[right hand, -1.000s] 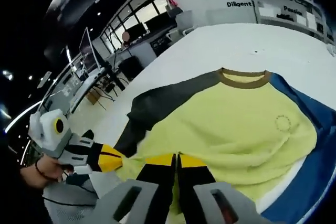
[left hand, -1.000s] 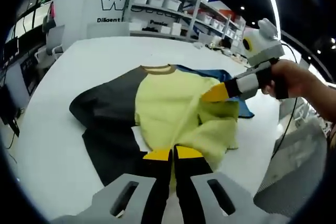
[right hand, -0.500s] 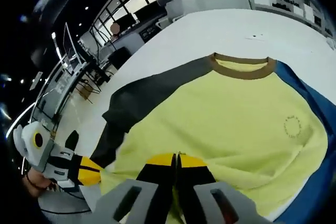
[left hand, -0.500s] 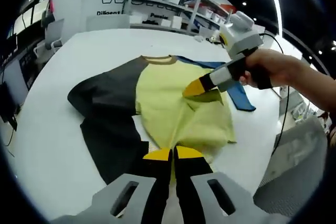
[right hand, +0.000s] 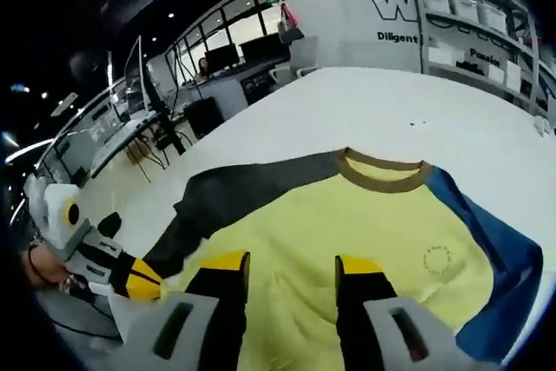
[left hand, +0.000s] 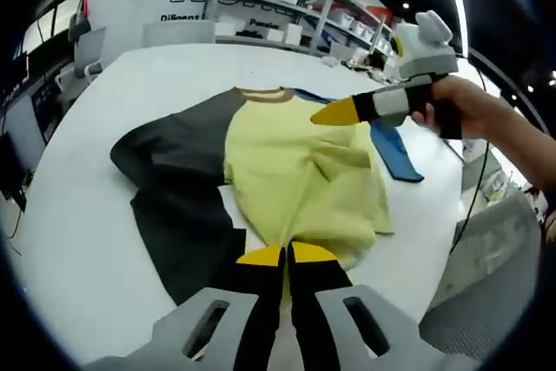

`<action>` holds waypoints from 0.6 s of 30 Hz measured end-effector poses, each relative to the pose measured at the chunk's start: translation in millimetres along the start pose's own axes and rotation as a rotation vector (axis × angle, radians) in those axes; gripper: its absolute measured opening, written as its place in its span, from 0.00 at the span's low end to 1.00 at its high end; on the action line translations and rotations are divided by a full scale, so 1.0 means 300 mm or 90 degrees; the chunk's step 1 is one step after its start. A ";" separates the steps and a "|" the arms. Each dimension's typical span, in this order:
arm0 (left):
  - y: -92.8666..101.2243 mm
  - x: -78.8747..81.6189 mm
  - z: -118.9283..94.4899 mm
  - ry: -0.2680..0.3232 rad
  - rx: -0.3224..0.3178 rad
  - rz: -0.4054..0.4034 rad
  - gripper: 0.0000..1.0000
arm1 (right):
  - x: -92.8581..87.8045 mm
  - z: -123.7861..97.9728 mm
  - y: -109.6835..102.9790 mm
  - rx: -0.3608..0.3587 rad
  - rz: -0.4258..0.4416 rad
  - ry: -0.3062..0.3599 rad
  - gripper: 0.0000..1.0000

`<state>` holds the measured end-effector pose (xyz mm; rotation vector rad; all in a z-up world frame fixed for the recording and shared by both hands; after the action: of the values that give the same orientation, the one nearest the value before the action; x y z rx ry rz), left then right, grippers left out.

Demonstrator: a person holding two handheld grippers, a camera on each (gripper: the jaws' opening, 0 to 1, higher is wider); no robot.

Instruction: Fold the garment on the visible template until the final outline fits inside the template.

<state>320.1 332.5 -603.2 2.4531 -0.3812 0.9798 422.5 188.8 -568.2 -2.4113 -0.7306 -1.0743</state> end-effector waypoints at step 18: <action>-0.001 -0.004 0.004 -0.002 0.002 0.005 0.00 | -0.213 -0.156 -0.071 0.004 -0.067 -0.064 0.51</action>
<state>320.1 332.4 -604.7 2.4571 -0.3910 0.9809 347.2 160.9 -584.9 -2.4605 -0.9024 -0.9944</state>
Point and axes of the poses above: the point that each gripper's makers call its tool centre point, and the gripper's own axes: z roughly forward along the fingers, y roughly to its right, x roughly out of its top, the point moved 3 cm from there along -z, roughly backward along the fingers, and after that the axes turned 5 degrees about -z, right-handed, at the moved point
